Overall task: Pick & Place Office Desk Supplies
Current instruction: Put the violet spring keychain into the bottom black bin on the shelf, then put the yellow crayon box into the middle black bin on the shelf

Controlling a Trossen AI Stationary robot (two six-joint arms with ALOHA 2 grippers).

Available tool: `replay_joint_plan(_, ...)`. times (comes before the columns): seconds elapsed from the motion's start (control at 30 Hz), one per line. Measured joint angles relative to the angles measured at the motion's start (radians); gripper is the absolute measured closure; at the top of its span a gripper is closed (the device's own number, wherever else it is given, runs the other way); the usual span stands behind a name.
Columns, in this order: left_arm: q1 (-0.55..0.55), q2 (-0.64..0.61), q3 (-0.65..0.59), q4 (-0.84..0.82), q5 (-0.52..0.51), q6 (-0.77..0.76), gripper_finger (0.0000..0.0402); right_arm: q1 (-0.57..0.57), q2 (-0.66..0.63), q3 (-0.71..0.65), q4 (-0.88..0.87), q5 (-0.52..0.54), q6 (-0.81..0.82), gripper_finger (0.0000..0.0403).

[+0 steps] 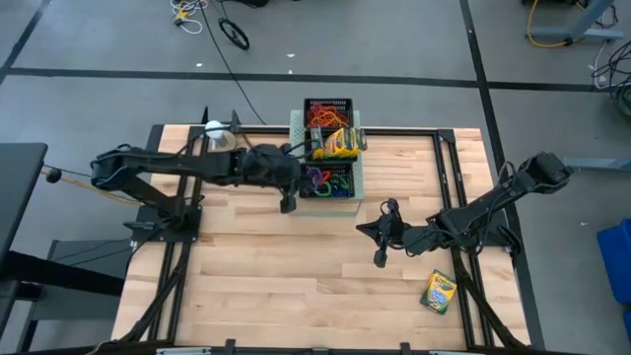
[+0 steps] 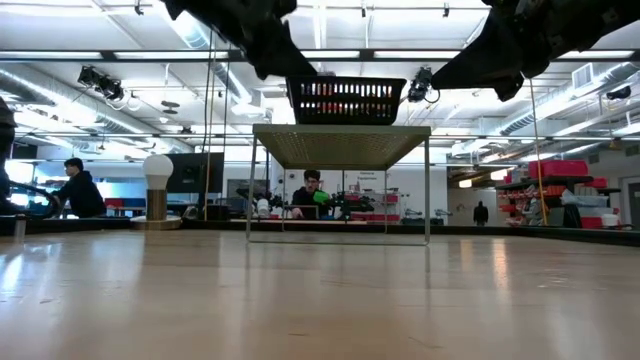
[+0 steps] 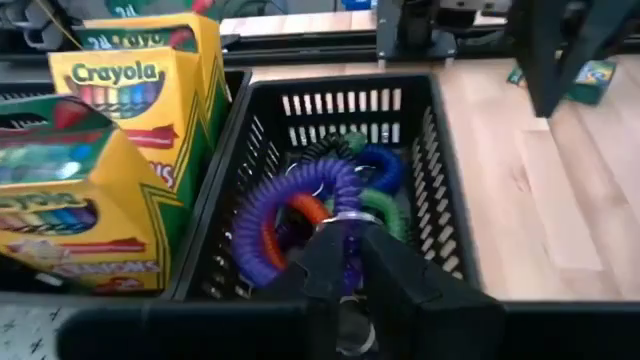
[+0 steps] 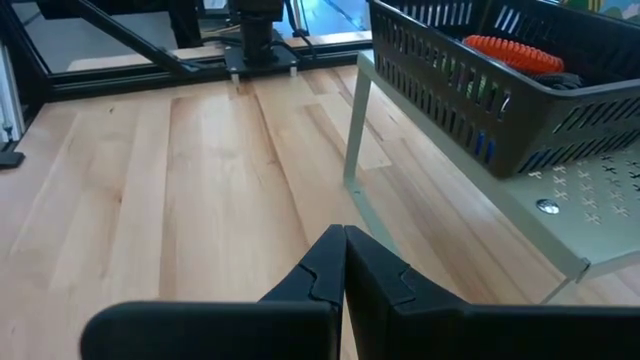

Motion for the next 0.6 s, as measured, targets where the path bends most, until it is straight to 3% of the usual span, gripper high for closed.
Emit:
replay_joint_plan(0.37, 0.024, -0.005, 0.005, 0.001, 0.008, 0.039, 0.0276, 0.0, 0.0, -0.001, 0.004, -0.002, -0.005, 0.0392)
replay_joint_plan(0.6, 0.007, -0.114, -0.026, -0.009, 0.011, 0.022, 0.0292, 0.0, 0.0, -0.001, 0.009, -0.004, -0.005, 0.0392)
